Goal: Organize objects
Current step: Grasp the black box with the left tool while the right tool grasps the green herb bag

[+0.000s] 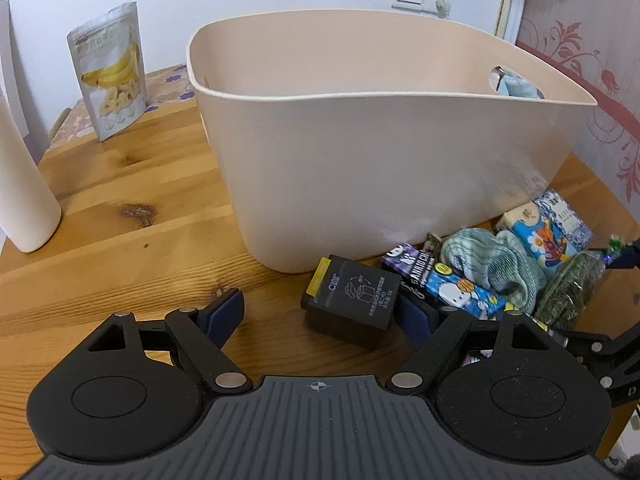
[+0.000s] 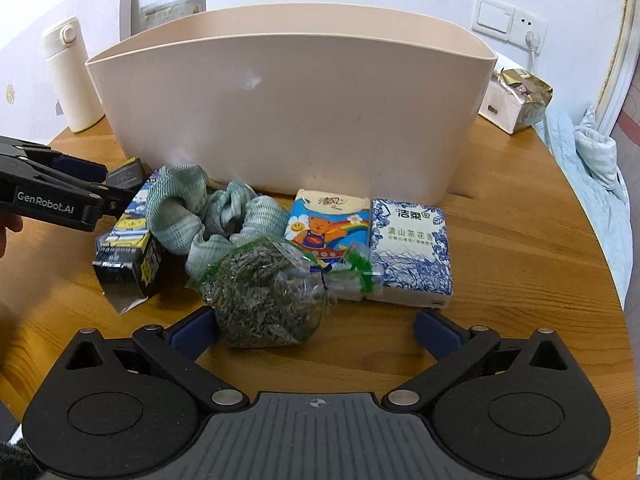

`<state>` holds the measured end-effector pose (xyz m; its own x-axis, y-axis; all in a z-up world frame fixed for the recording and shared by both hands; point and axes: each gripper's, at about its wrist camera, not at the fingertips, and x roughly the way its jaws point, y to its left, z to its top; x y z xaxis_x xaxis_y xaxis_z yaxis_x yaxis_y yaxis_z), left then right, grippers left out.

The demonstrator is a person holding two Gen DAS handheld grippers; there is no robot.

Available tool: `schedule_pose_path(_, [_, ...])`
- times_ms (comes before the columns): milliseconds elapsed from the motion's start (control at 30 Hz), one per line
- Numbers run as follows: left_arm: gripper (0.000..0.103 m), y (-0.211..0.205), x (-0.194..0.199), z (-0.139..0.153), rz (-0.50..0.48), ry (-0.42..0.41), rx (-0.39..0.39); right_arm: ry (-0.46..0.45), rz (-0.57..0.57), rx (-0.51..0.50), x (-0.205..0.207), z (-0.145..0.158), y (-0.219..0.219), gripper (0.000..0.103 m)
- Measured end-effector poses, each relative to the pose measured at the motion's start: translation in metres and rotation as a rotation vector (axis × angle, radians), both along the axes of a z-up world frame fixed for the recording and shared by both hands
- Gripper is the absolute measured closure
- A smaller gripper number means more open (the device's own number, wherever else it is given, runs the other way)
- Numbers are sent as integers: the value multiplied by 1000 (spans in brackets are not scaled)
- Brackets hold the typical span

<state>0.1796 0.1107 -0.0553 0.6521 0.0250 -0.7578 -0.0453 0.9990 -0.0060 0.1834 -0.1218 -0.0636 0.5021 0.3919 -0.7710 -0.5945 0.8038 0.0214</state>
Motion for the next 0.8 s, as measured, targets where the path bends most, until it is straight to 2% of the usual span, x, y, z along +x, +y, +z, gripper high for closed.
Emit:
schedule_pose_path(133, [21,0,2,-4,7,1,-2,-15,-12,13,-3,-1,0,0])
schedule_pose_path(333, [40,-5,0,-3,-25,-21,12,-9,-25,17,-5,0,1,0])
schedule_pose_path(433, [47,-7,-1,-3,-35,-28,25,9,-41,56,-2,2,-3,0])
schedule_pose_path(600, [57,-9,-2,-2,-57,-29,29,4,-40,75,8,4,-5,12])
schedule_pose_path(667, [57,-10,-3,-1,-59,-30,35,-6,-39,70,8,5,-5,23])
schedule_pose_path(733, [57,-10,-5,-1,-57,-30,35,-9,-42,74,9,6,-6,30])
schedule_pose_path(800, [57,-9,-7,-1,-40,-29,32,-6,-38,79,6,7,-7,32])
